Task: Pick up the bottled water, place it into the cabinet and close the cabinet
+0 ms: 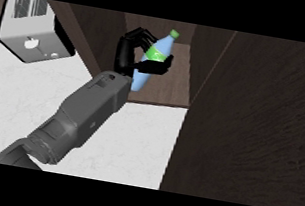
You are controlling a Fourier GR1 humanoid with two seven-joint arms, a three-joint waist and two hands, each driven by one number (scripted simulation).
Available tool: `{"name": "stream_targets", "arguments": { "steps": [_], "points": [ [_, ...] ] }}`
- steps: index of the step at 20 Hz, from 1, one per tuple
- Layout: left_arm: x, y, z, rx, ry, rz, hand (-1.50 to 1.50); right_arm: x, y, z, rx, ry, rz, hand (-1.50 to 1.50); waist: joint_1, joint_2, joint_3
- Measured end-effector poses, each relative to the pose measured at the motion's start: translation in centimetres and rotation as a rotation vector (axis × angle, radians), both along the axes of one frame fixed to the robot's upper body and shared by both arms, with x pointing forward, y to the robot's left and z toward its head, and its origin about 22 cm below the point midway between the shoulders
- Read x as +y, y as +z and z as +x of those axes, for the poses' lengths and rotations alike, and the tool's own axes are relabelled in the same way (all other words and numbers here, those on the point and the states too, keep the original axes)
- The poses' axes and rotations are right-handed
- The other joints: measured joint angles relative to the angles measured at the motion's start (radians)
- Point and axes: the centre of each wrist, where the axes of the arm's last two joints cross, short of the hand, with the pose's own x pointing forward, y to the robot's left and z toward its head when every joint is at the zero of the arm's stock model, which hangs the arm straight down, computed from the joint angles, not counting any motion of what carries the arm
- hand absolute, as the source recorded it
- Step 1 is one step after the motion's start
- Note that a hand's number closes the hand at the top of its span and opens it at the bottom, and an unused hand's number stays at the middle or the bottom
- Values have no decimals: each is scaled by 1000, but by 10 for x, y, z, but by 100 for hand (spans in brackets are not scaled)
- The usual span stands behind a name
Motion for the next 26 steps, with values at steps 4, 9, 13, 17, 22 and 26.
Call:
{"name": "stream_targets", "arguments": {
  "steps": [4,9,13,17,22,26],
  "points": [
    [0,4,5,0,17,59,-150,-1,0,1,-10,15,-6,-150,-10,3,0],
    [1,10,11,5,16,70,-150,-1,0,4,-22,16,1,-150,-9,7,0],
    [8,4,9,-2,15,60,-150,-3,0,3,-26,21,-5,-150,-14,8,0],
    [6,15,15,-9,8,28,-150,-3,1,6,-39,18,-1,-150,-18,11,0],
    [4,17,16,-25,-22,37,-150,-5,1,5,-34,15,-7,-150,-17,9,0],
    [2,18,16,-49,-71,20,-150,-4,1,6,-33,22,4,-150,-14,9,0]
  ]
}}
